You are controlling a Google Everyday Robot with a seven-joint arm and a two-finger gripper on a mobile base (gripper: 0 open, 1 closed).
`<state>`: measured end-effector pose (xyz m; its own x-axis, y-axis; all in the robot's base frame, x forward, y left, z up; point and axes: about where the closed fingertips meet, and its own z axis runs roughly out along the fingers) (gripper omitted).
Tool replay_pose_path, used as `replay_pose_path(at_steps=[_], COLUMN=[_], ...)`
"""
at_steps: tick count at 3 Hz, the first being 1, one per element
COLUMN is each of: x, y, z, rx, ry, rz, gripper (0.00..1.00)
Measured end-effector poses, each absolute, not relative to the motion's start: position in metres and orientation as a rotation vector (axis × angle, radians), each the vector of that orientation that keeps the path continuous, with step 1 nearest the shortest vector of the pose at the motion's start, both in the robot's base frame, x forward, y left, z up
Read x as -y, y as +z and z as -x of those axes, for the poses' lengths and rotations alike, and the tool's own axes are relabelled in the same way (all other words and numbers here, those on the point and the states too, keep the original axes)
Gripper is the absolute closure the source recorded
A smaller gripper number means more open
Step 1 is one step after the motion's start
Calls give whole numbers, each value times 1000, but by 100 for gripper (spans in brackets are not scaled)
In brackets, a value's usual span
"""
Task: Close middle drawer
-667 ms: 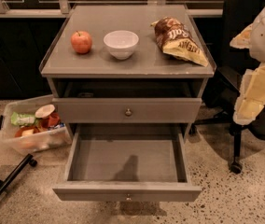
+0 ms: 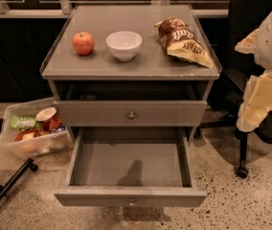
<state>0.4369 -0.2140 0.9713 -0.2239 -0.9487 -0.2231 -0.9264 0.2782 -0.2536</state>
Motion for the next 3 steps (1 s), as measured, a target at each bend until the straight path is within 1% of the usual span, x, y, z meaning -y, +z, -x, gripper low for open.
replay_pose_path(at_steps=[1, 2, 3], x=[206, 194, 170], y=[938, 869, 801], z=[-433, -424, -411], rx=[-2211, -2191, -2102], ry=[-35, 127, 311], rz=[1656, 1583, 1524], gripper=[0, 0, 0])
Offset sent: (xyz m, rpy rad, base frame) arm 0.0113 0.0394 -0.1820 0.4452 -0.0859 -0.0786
